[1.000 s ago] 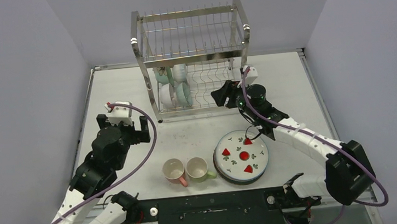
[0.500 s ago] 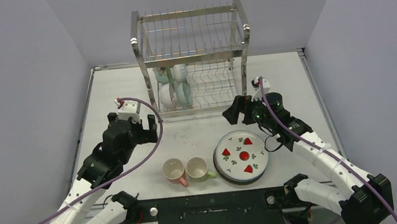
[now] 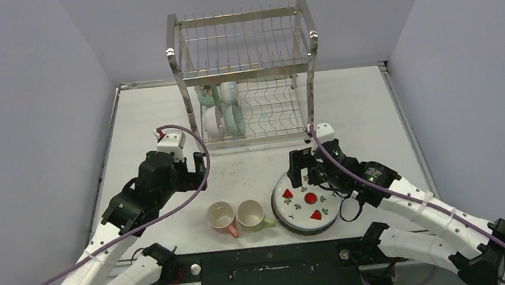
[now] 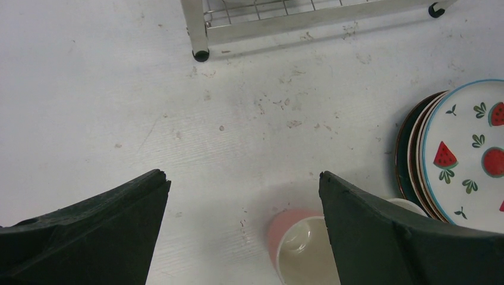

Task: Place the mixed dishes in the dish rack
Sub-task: Move the plate to the center of the board.

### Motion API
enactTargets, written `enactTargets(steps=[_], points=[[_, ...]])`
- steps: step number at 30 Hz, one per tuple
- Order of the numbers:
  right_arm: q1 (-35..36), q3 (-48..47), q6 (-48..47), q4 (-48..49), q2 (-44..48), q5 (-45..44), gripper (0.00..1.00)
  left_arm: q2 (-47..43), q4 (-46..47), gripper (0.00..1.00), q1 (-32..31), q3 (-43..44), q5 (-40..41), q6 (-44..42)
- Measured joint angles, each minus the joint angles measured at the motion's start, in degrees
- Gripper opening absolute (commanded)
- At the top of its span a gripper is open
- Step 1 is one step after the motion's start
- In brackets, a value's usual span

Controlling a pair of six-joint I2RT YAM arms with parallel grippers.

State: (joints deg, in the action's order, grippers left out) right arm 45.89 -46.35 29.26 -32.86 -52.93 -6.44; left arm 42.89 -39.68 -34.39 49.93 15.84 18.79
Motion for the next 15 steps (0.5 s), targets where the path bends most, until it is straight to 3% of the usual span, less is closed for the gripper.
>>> enactTargets(steps=[8,15], points=[[1.44,-4.96,3.48,-13.20,1.20,-16.02,0.96,4.44,-2.08,0.97,0.00,0.59,-3.41,0.26],[1.44,-6.49,9.14,-22.86,-0.63,-24.09,0.95,4.76,-2.67,0.97,0.00,3.80,-4.13,-0.90]])
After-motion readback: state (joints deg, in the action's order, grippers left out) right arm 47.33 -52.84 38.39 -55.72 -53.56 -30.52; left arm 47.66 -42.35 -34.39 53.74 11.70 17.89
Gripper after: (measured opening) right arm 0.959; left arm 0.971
